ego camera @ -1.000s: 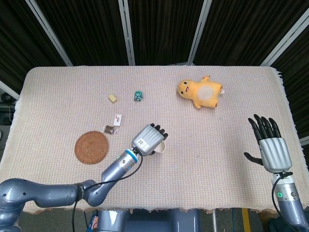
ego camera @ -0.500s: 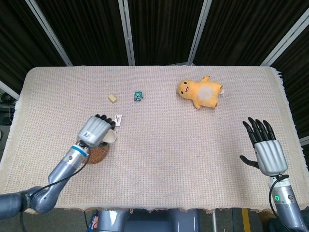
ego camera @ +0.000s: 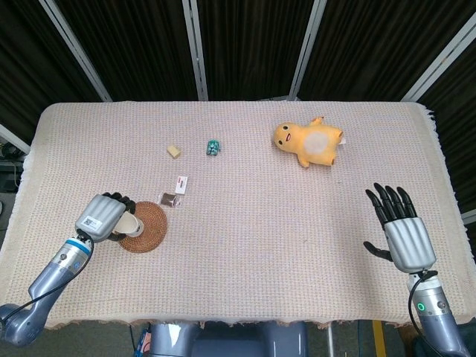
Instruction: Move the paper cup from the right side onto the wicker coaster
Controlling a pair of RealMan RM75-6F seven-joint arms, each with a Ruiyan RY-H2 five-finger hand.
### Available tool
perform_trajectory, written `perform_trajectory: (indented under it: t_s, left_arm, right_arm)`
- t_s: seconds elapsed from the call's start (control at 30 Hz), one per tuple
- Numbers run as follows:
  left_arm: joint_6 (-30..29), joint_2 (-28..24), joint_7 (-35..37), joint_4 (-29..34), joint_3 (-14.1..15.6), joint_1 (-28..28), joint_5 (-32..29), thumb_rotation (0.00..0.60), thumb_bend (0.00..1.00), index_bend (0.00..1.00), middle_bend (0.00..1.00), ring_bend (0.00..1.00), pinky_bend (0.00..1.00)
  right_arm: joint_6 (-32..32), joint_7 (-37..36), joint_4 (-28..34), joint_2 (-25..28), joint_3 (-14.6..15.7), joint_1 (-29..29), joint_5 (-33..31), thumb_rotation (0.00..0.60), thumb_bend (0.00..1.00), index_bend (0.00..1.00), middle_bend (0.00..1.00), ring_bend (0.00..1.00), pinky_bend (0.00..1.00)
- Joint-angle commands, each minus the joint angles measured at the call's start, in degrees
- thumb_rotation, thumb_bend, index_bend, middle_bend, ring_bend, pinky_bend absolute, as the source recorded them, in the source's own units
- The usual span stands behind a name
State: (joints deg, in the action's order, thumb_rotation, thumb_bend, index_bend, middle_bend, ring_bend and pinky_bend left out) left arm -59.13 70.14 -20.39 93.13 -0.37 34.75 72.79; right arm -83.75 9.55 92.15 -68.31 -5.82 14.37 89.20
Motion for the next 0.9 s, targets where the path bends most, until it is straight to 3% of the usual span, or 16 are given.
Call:
perform_trajectory:
  t_s: [0.03, 0.13, 0.23, 0.3, 0.4, 0.6, 0.73, 0.9]
  left_arm:
    - [-0.1, 0.9, -0.4, -1.1, -0.2, -0.1, 0.1, 0.600, 0.03, 0.45, 0.42, 0.33, 0.43]
    - [0.0, 1.6, -0.4, -1.7, -0.4, -0.1, 0.1, 0.600, 0.02, 0.43, 0.38, 0.31, 0.42]
    - [0.2, 2.3, 0.0, -2.6, -0.5, -0.1, 0.4, 0.600, 0.00, 0.31, 0.17, 0.13, 0.36]
    - [0.2, 2.8, 0.7, -3.1, -0.6, -0.2, 1.0, 0.600, 0.00, 0.14, 0.02, 0.01, 0.23]
    - [0.2, 2.6, 0.9, -3.2, -0.3, -0.3, 1.5, 0.600, 0.00, 0.01, 0.00, 0.00, 0.11]
    - [-2.6, -1.8, -0.6, 2.5, -0.9, -1.9, 0.4, 0.600, 0.00, 0.00, 0.00, 0.00, 0.00]
    - [-10.2, -6.5, -0.3, 9.6, -1.9, -5.6, 1.0, 0.600, 0.00, 0.00, 0.00, 0.00, 0.00]
    - [-21.3, -6.4, 3.2, 11.2, -1.4, -12.5, 4.3, 0.600, 0.00, 0.00, 0.00, 0.00, 0.00]
  right_arm:
    - [-0.1, -0.1, 0.0, 0.1, -0.1, -0.1, -0.1, 0.600, 0.00, 0.00, 0.00, 0.00, 0.00]
    - [-0.2, -0.3, -0.1, 0.2, -0.2, -0.2, -0.2, 0.600, 0.00, 0.00, 0.00, 0.00, 0.00]
    - [-0.1, -0.3, -0.2, 0.2, -0.2, -0.2, -0.3, 0.600, 0.00, 0.00, 0.00, 0.00, 0.00]
    - [0.0, -0.3, -0.1, 0.3, -0.2, -0.3, -0.4, 0.600, 0.00, 0.00, 0.00, 0.00, 0.00]
    - [0.0, -0.3, -0.1, 0.3, -0.3, -0.3, -0.4, 0.600, 0.00, 0.00, 0.00, 0.00, 0.00]
    - [-0.2, -0.7, 0.3, 0.4, -0.2, -0.4, -0.1, 0.600, 0.00, 0.00, 0.00, 0.00, 0.00]
    - [-0.5, -1.3, 0.9, 0.8, 0.0, -0.6, 0.4, 0.600, 0.00, 0.00, 0.00, 0.00, 0.00]
    - [-0.9, -1.6, 1.5, 1.3, 0.1, -0.9, 0.8, 0.600, 0.00, 0.00, 0.00, 0.00, 0.00]
